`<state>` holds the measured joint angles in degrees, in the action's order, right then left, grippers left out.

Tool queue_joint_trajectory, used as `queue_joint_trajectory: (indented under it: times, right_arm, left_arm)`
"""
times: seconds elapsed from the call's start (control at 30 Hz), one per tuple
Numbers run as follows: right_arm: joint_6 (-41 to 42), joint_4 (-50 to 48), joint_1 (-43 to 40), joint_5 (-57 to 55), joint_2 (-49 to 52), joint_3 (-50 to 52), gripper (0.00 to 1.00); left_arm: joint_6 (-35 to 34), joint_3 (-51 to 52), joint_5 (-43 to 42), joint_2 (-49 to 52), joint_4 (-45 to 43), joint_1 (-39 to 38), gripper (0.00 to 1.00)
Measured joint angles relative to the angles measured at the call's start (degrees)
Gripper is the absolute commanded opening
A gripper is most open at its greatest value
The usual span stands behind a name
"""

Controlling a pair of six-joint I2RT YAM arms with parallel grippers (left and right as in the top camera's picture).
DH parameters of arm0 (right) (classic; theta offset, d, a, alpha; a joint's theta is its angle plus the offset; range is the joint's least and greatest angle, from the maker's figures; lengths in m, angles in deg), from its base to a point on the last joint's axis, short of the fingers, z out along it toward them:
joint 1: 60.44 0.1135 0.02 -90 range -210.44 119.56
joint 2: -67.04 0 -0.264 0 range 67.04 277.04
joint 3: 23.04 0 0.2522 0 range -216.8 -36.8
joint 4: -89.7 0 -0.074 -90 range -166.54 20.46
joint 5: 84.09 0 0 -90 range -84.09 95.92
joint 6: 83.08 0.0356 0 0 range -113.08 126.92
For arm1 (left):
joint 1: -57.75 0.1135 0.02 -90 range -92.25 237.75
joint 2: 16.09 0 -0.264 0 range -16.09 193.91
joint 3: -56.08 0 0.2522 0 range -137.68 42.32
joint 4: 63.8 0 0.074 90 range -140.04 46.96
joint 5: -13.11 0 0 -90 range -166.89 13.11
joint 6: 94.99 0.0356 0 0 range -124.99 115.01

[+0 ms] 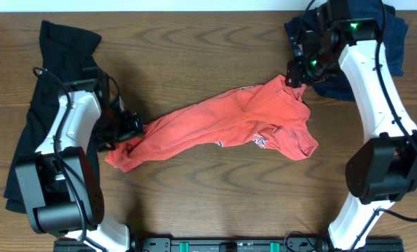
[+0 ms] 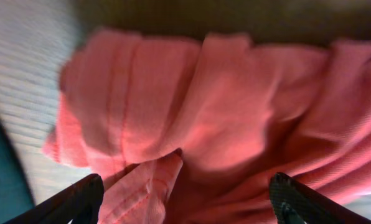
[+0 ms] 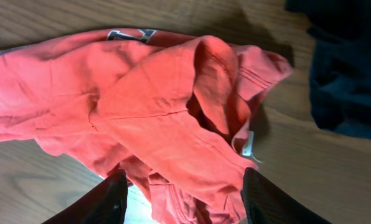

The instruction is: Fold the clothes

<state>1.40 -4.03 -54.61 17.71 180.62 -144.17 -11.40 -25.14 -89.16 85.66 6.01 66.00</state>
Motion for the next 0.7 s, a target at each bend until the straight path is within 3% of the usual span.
queue_joint_trajectory:
  times: [0.33, 0.7]
  right_arm:
    - [-1.03, -1.14, 1.60, 1.14, 0.39, 0.17, 0.58]
    - [-1.03, -1.92, 1.62, 1.38, 0.39, 0.42, 0.58]
  left_arm:
    - [1.07, 7.76, 3.30, 0.00, -7.67, 0.22, 0.85]
    - [0.00, 7.76, 8.76, 0.00, -3.96, 0.26, 0.85]
